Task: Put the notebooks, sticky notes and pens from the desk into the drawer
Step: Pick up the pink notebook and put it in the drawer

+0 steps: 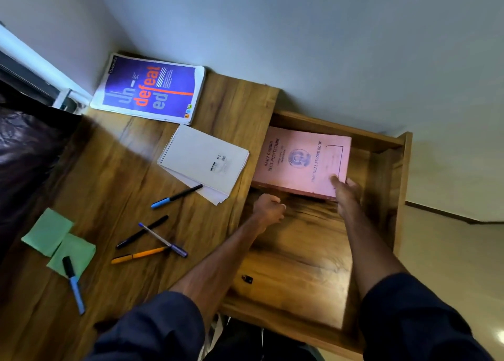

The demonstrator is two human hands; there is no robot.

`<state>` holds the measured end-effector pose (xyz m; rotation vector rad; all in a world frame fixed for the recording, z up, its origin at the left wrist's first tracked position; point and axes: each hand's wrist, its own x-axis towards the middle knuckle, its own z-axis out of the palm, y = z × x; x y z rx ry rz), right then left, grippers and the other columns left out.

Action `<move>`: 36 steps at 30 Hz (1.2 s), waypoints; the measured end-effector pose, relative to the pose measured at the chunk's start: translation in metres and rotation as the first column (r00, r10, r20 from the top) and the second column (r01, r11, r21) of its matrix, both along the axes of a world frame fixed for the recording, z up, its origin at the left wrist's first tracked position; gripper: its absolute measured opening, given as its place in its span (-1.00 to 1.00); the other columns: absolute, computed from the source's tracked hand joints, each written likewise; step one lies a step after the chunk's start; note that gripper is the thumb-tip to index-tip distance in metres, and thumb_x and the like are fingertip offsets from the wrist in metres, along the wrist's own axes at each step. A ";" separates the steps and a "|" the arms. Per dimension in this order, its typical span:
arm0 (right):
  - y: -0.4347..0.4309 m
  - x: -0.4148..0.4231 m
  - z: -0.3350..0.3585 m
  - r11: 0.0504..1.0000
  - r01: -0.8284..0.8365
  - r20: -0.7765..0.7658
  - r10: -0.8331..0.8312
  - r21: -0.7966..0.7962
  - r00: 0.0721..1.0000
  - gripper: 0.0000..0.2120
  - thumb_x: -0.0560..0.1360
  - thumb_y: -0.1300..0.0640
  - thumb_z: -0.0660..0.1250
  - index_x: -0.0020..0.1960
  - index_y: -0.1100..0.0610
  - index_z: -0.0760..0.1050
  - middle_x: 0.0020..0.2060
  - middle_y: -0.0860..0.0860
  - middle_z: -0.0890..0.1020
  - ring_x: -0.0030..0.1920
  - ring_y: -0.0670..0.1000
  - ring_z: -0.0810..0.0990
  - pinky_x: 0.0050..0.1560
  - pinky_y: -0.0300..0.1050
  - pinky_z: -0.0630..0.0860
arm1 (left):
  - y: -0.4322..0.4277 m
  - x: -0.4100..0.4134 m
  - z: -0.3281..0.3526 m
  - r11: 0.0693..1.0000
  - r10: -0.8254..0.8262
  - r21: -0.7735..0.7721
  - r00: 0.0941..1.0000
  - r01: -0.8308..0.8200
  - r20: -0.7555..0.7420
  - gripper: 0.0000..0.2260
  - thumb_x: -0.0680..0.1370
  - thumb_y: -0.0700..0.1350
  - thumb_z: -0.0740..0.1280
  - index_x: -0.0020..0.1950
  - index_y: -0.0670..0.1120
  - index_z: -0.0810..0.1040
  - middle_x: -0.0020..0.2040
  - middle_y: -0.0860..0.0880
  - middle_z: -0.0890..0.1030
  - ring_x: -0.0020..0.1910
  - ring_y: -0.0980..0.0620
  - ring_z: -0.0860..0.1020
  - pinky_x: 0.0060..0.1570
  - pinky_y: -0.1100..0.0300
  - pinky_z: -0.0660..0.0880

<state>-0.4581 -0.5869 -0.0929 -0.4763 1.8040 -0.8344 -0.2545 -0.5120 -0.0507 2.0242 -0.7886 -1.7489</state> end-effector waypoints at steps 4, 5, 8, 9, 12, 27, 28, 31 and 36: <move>-0.001 0.009 -0.016 0.988 -0.116 -0.304 0.142 0.102 0.942 -0.57 0.43 0.20 0.55 0.24 0.25 0.55 0.17 0.18 0.67 0.06 0.16 0.71 -0.08 -0.08 0.66 | -0.003 0.004 -0.005 0.998 -0.058 -0.007 0.989 0.060 0.134 -0.77 0.59 -0.20 0.35 0.25 -0.14 0.53 0.06 -0.08 0.60 0.10 -0.07 0.63 0.10 0.00 0.63; 0.001 0.012 -0.018 0.973 -0.177 -0.383 0.220 0.145 0.897 -0.49 0.38 0.20 0.59 0.26 0.26 0.51 0.21 0.19 0.64 0.12 0.18 0.68 -0.08 -0.08 0.62 | -0.005 0.006 -0.008 0.995 -0.093 -0.012 0.983 0.096 0.156 -0.70 0.59 -0.19 0.35 0.32 -0.15 0.49 0.11 -0.09 0.59 0.10 -0.05 0.61 0.07 0.05 0.62; 0.006 0.019 -0.027 0.905 -0.368 -0.589 0.419 0.213 0.690 -0.19 0.28 0.12 0.66 0.41 0.20 0.35 0.36 0.20 0.41 0.36 0.22 0.41 0.10 0.04 0.55 | -0.013 0.006 -0.019 0.985 -0.156 -0.040 0.965 0.168 0.209 -0.49 0.54 -0.20 0.38 0.47 -0.09 0.32 0.29 -0.10 0.51 0.21 -0.08 0.55 0.16 0.04 0.59; 0.007 0.021 -0.032 0.882 -0.429 -0.607 0.453 0.197 0.652 -0.13 0.27 0.10 0.66 0.45 0.15 0.31 0.39 0.19 0.34 0.39 0.22 0.34 0.16 0.07 0.53 | -0.016 0.006 -0.023 0.981 -0.178 -0.034 0.957 0.191 0.230 -0.42 0.53 -0.20 0.38 0.51 -0.08 0.26 0.34 -0.11 0.46 0.26 -0.11 0.52 0.23 0.00 0.56; 0.011 0.024 -0.046 0.808 -0.546 -0.638 0.543 0.221 0.546 -0.13 0.23 0.00 0.67 0.44 0.03 0.33 0.39 0.12 0.27 0.37 0.21 0.30 0.18 0.16 0.57 | -0.022 0.007 -0.033 0.965 -0.244 -0.024 0.927 0.261 0.284 -0.30 0.54 -0.26 0.36 0.59 -0.14 0.07 0.47 -0.17 0.31 0.41 -0.17 0.39 0.35 0.04 0.44; 0.019 0.007 -0.048 0.834 -0.511 -0.665 0.503 0.206 0.552 -0.15 0.25 -0.04 0.67 0.46 0.00 0.39 0.35 0.12 0.34 0.35 0.20 0.34 0.17 0.17 0.55 | -0.040 0.016 -0.051 0.898 -0.394 -0.059 0.856 0.437 0.335 -0.06 0.48 -0.31 0.44 0.63 -0.17 -0.16 0.60 -0.14 0.12 0.58 -0.15 0.15 0.50 -0.01 0.29; 0.019 0.007 -0.047 0.836 -0.509 -0.667 0.500 0.205 0.552 -0.14 0.25 -0.04 0.67 0.46 0.00 0.39 0.35 0.12 0.34 0.35 0.20 0.33 0.17 0.17 0.55 | -0.040 0.017 -0.053 0.895 -0.397 -0.066 0.856 0.441 0.332 -0.06 0.49 -0.30 0.45 0.64 -0.17 -0.17 0.61 -0.14 0.10 0.59 -0.15 0.13 0.51 -0.01 0.27; 0.019 0.007 -0.048 0.835 -0.511 -0.673 0.498 0.203 0.546 -0.15 0.26 -0.04 0.66 0.47 -0.01 0.38 0.35 0.12 0.34 0.35 0.20 0.33 0.17 0.18 0.56 | -0.037 0.019 -0.059 0.885 -0.408 -0.089 0.852 0.458 0.327 0.00 0.49 -0.20 0.50 0.63 -0.16 -0.21 0.64 -0.12 -0.04 0.62 -0.13 -0.01 0.54 0.02 0.12; 0.019 0.007 -0.050 0.827 -0.518 -0.681 0.508 0.216 0.527 -0.14 0.26 -0.06 0.66 0.47 -0.02 0.37 0.36 0.12 0.34 0.35 0.21 0.34 0.16 0.20 0.57 | -0.037 0.024 -0.059 0.867 -0.443 -0.086 0.839 0.490 0.316 0.04 0.47 -0.13 0.53 0.63 -0.16 -0.23 0.65 -0.11 -0.10 0.62 -0.14 -0.06 0.56 0.00 0.09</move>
